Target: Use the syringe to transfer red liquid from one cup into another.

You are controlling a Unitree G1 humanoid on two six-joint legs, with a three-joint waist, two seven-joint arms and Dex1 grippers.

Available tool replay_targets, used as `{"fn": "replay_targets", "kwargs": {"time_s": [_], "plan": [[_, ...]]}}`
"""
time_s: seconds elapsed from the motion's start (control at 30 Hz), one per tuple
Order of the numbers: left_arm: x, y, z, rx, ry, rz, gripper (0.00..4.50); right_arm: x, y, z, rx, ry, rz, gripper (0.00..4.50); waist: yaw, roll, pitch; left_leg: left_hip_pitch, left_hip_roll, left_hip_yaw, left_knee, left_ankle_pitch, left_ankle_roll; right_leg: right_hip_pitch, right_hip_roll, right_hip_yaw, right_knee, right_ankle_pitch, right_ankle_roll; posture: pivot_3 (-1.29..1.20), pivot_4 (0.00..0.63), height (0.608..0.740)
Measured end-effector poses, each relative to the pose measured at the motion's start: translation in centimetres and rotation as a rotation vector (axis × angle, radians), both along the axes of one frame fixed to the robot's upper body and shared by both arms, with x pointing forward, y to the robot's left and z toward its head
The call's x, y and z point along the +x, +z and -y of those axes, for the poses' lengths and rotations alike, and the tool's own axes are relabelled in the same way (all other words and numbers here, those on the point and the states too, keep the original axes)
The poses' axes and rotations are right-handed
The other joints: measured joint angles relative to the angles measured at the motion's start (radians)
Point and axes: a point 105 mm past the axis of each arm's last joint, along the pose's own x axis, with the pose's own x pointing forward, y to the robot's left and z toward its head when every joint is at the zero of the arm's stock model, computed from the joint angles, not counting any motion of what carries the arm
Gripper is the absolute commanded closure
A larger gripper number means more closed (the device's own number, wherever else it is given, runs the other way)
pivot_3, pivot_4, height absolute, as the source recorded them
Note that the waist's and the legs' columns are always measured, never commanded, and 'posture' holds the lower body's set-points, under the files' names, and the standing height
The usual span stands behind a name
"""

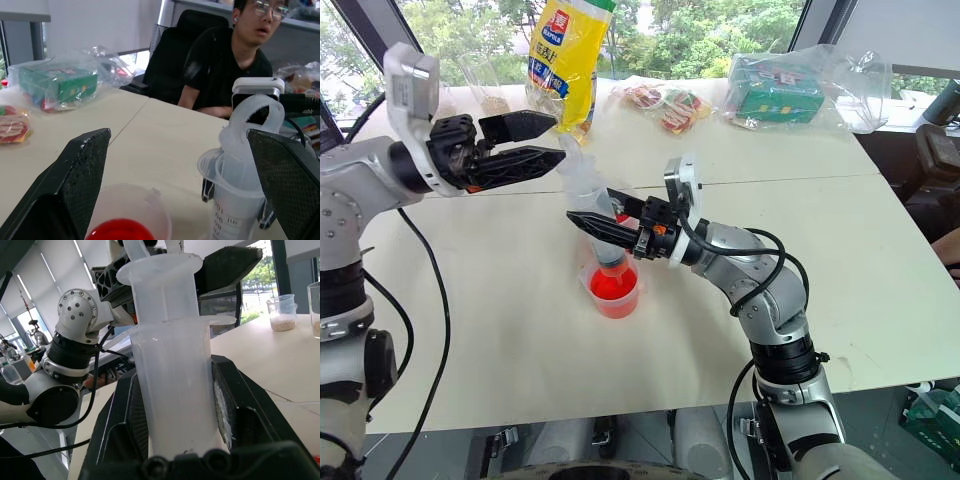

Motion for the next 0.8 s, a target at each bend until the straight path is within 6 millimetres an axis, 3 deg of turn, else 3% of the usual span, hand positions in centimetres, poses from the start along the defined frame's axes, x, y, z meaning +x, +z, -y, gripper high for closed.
{"fn": "replay_targets", "kwargs": {"time_s": [0.1,0.2,0.43,0.8], "plan": [[0.1,-0.2,0.9,-0.011,-0.020,0.004,0.02,0.1,-0.4,0.1,-0.007,-0.006,-0.012,3.13,0.000,0.000,0.000,0.000,0.000,0.000,0.000,0.000,0.000,0.000,0.000,0.000,0.000,0.000,0.000,0.00,0.150,0.740],[0.2,-0.3,1.8,-0.024,-0.037,0.006,0.88,0.3,-0.5,0.2,-0.013,-0.010,-0.018,3.13,0.000,0.000,0.000,0.000,0.000,0.000,0.000,0.000,0.000,0.000,0.000,0.000,0.000,0.000,0.000,0.00,0.150,0.740],[-0.6,-0.2,3.1,-0.011,-0.100,0.029,4.45,0.7,-0.5,0.8,-0.015,-0.045,-0.017,3.13,-0.001,0.000,0.000,0.000,0.000,0.000,0.000,0.000,0.000,0.000,0.000,0.000,0.000,0.000,0.000,0.00,0.150,0.740],[-1.0,-0.7,3.1,0.005,-0.099,0.024,4.45,0.5,-0.5,0.5,-0.009,-0.024,-0.039,3.13,0.000,0.000,0.000,0.000,0.000,0.000,0.000,0.000,0.000,0.000,0.000,0.000,0.000,0.000,0.000,0.00,0.150,0.740]]}}
